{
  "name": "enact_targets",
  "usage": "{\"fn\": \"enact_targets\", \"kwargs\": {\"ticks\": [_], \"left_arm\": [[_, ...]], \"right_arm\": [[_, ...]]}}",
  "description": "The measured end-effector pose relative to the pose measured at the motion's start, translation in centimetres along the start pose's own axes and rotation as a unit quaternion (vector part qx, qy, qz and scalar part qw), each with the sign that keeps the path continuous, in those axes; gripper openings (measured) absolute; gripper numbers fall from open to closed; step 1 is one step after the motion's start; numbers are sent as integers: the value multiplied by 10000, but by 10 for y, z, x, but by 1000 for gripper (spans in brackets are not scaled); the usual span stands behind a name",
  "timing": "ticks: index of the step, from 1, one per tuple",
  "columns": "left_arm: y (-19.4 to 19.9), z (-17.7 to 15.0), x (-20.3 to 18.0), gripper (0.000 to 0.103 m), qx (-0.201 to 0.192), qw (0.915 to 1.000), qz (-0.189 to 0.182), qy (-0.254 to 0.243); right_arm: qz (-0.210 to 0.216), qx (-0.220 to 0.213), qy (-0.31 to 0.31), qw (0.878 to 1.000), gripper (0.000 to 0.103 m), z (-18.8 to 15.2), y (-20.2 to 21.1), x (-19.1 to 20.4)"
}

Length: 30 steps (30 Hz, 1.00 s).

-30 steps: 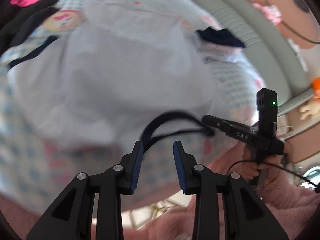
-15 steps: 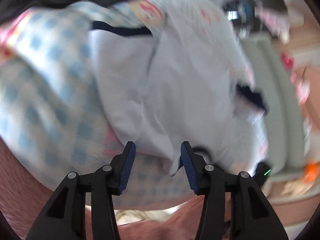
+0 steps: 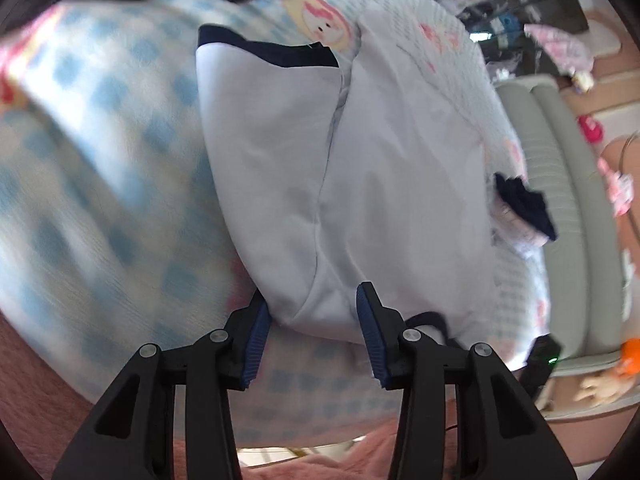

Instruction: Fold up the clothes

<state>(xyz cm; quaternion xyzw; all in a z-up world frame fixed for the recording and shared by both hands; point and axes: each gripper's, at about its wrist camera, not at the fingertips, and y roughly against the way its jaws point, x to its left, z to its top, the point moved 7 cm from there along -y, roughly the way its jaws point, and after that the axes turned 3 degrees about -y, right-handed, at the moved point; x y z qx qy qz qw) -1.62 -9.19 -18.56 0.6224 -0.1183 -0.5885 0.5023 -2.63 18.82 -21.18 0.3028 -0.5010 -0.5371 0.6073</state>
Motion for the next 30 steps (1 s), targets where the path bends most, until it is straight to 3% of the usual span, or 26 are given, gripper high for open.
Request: {"fn": "enact_targets", "kwargs": {"ticks": [1, 3, 7, 11, 18, 22, 24, 28, 30], "left_arm": [[1, 1, 4, 44, -120, 9998, -43, 120], [-1, 3, 5, 34, -235, 9996, -24, 183], [-2, 4, 2, 12, -262, 9987, 372, -239], [17, 7, -2, 8, -483, 9946, 642, -654], [48, 20, 33, 6, -727, 9893, 1134, -559], [48, 17, 22, 6, -598, 9971, 247, -412], [54, 11, 1, 7, -735, 9918, 159, -1030], [28, -8, -49, 19, -474, 9684, 219, -2439], [7, -17, -57, 25, -158, 9612, 341, -2731]], "right_arm": [[19, -6, -27, 10000, 19, 0, 1, -1], [29, -5, -20, 10000, 19, 1, 2, 0], [102, -39, -17, 9999, 19, 2, 6, -4], [71, -198, -128, 9997, 19, 3, 15, -9], [-44, -41, -120, 9999, 19, -2, 7, -10], [-82, -93, -98, 9999, 19, -1, 11, -9], [-52, -153, -97, 9998, 19, 2, 15, -9], [-151, -209, 70, 9996, 19, 6, 14, -4], [-298, -105, 187, 9993, 19, 3, 8, -1]]}}
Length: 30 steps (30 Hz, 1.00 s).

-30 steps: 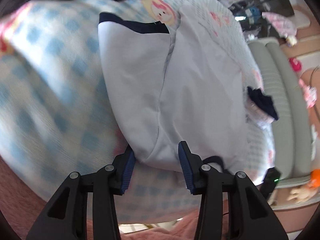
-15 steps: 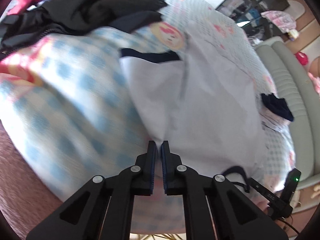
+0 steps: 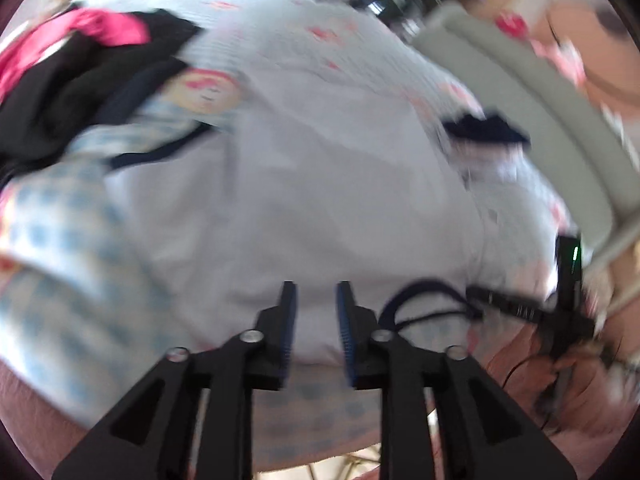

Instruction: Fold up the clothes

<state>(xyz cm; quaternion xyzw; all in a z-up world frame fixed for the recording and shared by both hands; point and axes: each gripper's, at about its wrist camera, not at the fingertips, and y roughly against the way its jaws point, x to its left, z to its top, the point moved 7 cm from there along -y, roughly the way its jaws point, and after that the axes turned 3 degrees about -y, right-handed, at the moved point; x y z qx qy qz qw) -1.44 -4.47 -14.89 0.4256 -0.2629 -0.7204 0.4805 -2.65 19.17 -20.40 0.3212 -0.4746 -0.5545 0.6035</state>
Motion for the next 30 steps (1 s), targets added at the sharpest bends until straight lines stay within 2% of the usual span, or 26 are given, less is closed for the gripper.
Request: {"fn": "enact_targets", "kwargs": {"ticks": [3, 6, 9, 13, 14, 16, 18, 21, 25, 27, 30], "left_arm": [[-26, -18, -5, 25, 581, 9976, 292, -236], [-30, -41, 0, 25, 958, 9935, 500, -371], [-17, -39, -3, 27, 684, 9957, 436, -450], [-4, -21, -23, 29, 232, 9966, 292, -737], [-2, -17, -30, 29, 156, 9962, 239, -825], [-15, -10, -41, 31, 245, 9941, 250, -1031], [-31, -16, -38, 31, 467, 9896, 559, -1243], [-40, -33, -28, 30, 783, 9823, 940, -1420], [-28, -48, -25, 29, 938, 9823, 776, -1423], [-19, -44, -25, 29, 786, 9842, 731, -1406], [2, -24, -23, 29, 273, 9909, 632, -1157]], "right_arm": [[-192, 70, 282, 9994, 20, -6, 0, 3], [-61, 164, 161, 9997, 21, -16, 5, -7], [157, 150, -77, 9997, 21, -17, 15, -15], [126, -467, 293, 9984, 21, 2, 41, 5], [103, -512, 349, 9980, 22, 5, 41, 9], [81, -317, 394, 9987, 22, 4, 29, 14], [-10, -24, 372, 9993, 22, -7, 17, 4], [7, 86, 263, 9996, 22, -21, 12, -4], [206, 161, 44, 9996, 22, -18, 10, -10], [270, 164, 2, 9995, 22, -19, 11, -14], [387, 53, 12, 9992, 22, -19, 23, -11]]}}
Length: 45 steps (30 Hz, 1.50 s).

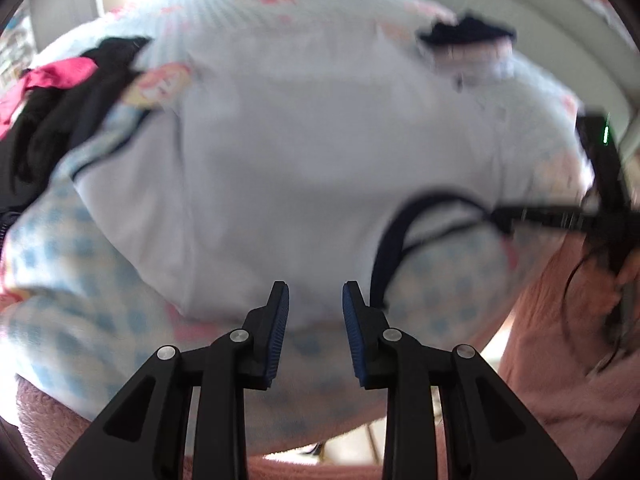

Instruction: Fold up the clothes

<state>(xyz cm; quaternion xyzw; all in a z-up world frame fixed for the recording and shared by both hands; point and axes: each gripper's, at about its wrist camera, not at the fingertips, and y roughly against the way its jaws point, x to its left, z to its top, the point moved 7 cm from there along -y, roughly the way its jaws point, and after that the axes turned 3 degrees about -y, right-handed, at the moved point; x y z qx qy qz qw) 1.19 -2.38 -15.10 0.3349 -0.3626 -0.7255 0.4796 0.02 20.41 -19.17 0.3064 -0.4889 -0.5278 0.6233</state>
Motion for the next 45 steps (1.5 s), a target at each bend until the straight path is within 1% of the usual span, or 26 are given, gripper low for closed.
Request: {"fn": "enact_targets", "kwargs": {"ticks": [2, 4, 5, 6, 8, 10, 12, 14, 15, 16, 18, 19, 20, 21, 24, 25, 27, 28, 29, 31, 34, 36, 38, 41, 42, 45], "left_arm": [[3, 11, 4, 30, -152, 9999, -8, 81], [-9, 19, -2, 30, -107, 9999, 21, -92], [-17, 20, -8, 30, -32, 9998, 44, -190], [-25, 19, -15, 30, 55, 9995, 70, -287], [-40, 13, -24, 30, 375, 9981, 161, -460], [-46, 2, -28, 30, 547, 9962, 334, -590], [-44, -4, -28, 30, 583, 9962, 302, -580], [-38, -6, -26, 30, 638, 9969, 108, -451], [-31, -1, -23, 31, 604, 9979, -4, -243], [-19, 9, -18, 31, 429, 9990, -93, 20], [4, 34, -15, 31, -62, 9992, -264, 282], [9, 45, -14, 36, -212, 9989, -301, 297], [14, 55, -14, 43, -350, 9984, -334, 302], [13, 62, -16, 45, -390, 9984, -322, 232], [-12, 72, -19, 46, -92, 9998, 117, -93], [-21, 69, -20, 46, 73, 9998, 149, -76], [-41, 61, -20, 46, 420, 9990, 113, 53], [-51, 49, -18, 46, 664, 9976, 96, 192], [-57, 38, -15, 45, 802, 9963, 144, 283], [-60, 18, -14, 45, 836, 9956, 103, 417], [-50, 12, -16, 46, 849, 9955, -23, 411], [-42, 21, -16, 46, 855, 9955, -100, 404], [-32, 35, -17, 46, 710, 9965, -209, 394], [-22, 64, -20, 49, 393, 9976, -451, 358], [-25, 72, -20, 49, 343, 9978, -460, 336], [-42, 102, -16, 49, 281, 9993, -234, 123]], "right_arm": [[91, -130, 25, 9999, 22, 0, 11, 3], [88, -228, 15, 9997, 23, 2, 19, 1], [43, -210, 4, 9998, 27, 2, 18, 0], [-46, -88, -17, 9999, 30, 0, 12, -3], [-107, 142, -67, 9998, 30, -4, 2, -9], [-83, 155, -86, 9998, 30, -8, 3, -11], [-56, 165, -87, 9998, 30, -12, 8, -12], [-4, 162, -39, 9999, 30, -11, 13, -10], [25, 158, -9, 9999, 30, -10, 16, -9], [102, 118, 23, 9999, 30, -8, 18, -8], [401, -39, 79, 9992, 30, 3, 27, 0], [530, -101, 100, 9985, 30, 11, 32, 3], [540, -147, 120, 9984, 30, 18, 33, 5], [476, -184, 141, 9986, 30, 26, 33, 5], [236, -159, 193, 9994, 30, 42, 26, 7], [151, -114, 219, 9996, 30, 44, 19, 9], [-50, 17, 317, 9995, 30, 29, 10, -5], [-118, 72, 357, 9993, 30, 26, 5, -7], [-136, 104, 377, 9991, 31, 21, 1, -10], [-66, 132, 367, 9992, 31, 10, 0, -13], [57, 254, 388, 9989, 31, -5, 9, -20], [109, 312, 441, 9985, 31, -3, 19, -24], [168, 313, 481, 9982, 31, 2, 30, -25], [269, 46, 487, 9984, 33, 26, 47, -26], [252, -16, 506, 9984, 37, 34, 49, -27], [9, -116, 639, 9979, 37, 64, 41, -25]]}}
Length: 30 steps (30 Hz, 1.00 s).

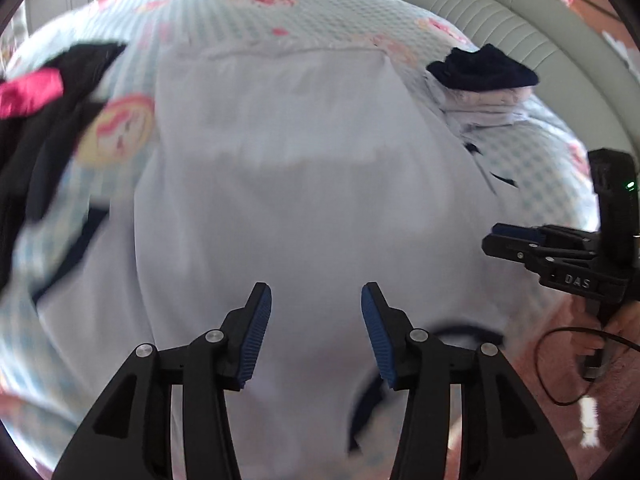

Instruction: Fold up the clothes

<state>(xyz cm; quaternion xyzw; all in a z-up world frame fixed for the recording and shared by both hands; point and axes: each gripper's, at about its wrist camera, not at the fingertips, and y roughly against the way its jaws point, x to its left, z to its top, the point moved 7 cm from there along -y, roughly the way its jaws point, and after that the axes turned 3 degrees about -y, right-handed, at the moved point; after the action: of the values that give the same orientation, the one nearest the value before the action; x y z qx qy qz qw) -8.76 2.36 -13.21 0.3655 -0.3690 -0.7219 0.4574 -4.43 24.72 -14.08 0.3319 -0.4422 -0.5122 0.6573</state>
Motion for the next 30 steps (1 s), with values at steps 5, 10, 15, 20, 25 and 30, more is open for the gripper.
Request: {"fn": "enact_targets", "kwargs": {"ticks": [5, 10, 15, 20, 25, 30], "left_arm": [[-27, 45, 4, 50, 34, 9996, 196, -180], [-51, 17, 16, 50, 527, 9984, 183, -19], [-35, -5, 27, 50, 305, 9987, -339, 242], [-1, 48, 56, 50, -218, 9987, -311, 343], [9, 120, 132, 50, -731, 9927, 60, 952], [-22, 172, 202, 48, -804, 9856, 133, 1479]], "right_arm": [[-289, 77, 312, 9991, 38, 32, -26, 13], [-324, 285, 261, 9987, 38, 32, -61, 12], [136, 194, -9, 9997, 38, 14, -49, -2], [203, -179, -147, 9995, 38, 70, -7, -24], [-546, -462, -36, 9974, 38, 164, 4, -59], [-894, -388, -258, 9949, 38, 247, -42, -76]]}}
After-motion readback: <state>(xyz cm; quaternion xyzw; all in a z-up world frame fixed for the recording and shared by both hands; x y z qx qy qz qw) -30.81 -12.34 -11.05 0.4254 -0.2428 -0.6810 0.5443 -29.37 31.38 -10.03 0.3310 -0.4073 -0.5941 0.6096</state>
